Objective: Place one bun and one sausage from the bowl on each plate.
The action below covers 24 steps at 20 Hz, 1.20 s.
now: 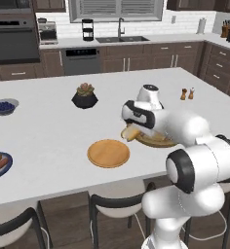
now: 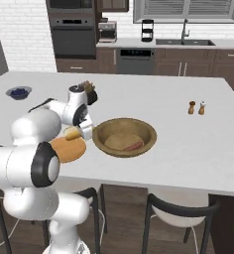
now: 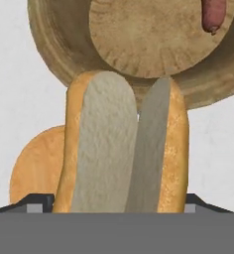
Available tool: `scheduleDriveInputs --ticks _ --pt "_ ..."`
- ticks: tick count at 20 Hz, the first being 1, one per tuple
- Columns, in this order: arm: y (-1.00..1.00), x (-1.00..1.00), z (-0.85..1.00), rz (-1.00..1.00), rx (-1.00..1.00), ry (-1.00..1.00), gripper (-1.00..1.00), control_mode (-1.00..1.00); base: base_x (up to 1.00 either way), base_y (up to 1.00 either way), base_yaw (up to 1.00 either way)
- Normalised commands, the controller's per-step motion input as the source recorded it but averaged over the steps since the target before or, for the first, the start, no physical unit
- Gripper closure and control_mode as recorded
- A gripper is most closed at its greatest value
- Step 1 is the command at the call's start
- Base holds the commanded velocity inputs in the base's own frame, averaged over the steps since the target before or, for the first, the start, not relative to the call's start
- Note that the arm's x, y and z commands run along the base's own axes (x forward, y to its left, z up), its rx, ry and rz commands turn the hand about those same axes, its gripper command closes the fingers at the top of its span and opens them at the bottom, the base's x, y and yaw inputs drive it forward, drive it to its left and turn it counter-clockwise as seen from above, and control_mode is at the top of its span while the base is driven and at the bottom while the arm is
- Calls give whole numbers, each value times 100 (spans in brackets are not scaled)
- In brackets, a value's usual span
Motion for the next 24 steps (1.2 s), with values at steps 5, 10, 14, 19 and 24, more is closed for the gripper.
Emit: scheduleDriveInputs --ticks 5,10,14,19,24 --pt "100 -1 -26 3 -4 5 100 -100 0 0 0" --pt "85 27 -50 5 -9 16 100 -100 0 0 0" --pt "23 77 -57 0 -6 5 100 -100 0 0 0" --pt "0 78 -48 0 -5 0 -100 -100 0 0 0" --pt "0 4 -3 0 -1 1 -100 -100 0 0 0"
